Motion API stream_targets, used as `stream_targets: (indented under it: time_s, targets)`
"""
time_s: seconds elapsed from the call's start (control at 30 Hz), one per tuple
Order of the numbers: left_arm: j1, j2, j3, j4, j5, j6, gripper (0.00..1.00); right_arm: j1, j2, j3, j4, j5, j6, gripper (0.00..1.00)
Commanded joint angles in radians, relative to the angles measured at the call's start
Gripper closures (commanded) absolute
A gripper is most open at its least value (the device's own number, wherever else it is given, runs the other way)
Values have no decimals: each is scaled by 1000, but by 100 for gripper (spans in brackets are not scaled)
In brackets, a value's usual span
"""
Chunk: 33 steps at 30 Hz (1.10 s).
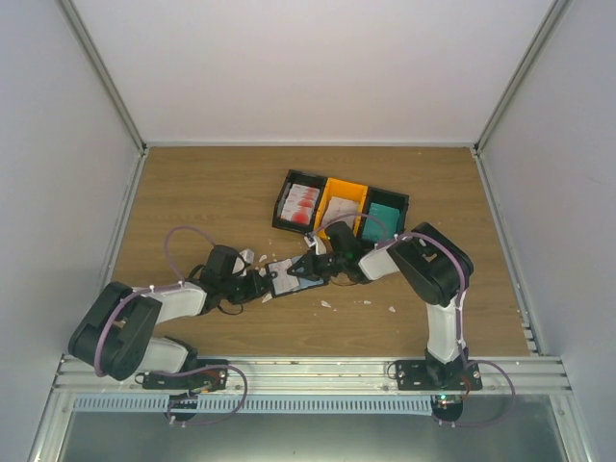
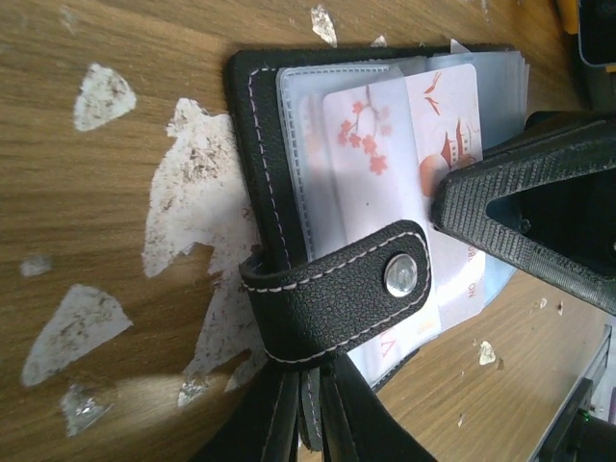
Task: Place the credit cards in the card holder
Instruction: Insert the credit card into the card holder.
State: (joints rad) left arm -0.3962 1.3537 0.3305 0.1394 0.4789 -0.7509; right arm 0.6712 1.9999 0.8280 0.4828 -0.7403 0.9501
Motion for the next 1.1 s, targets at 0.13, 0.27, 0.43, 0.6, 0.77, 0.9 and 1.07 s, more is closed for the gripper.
stream_targets:
  time_s: [0.13,0.27,0.43,0.6,0.77,0.9,1.07]
  targets:
    - [-3,59,4,81,102,24,91,32,50,-3,-92,20,-19,100]
    - [-4,72,3,105,128,21,91,37,50,-7,-84,12,-14,99]
    - [-4,79,-3,119,141,16,91,37,45,-14,-77,8,-11,100]
    - [-4,73,-5,115,132,17,91,37,27,-15,-83,-1,-24,99]
    - [-4,26,-8,61,53,26,90,30,-95,39,-307,138,-142,72]
    - [-2,-14,-5,5,7,48,87,14,-194,76,-452,252,-223,51]
    - [1,-36,15,-27,2,71,79,11,-246,144,-605,369,-335,45]
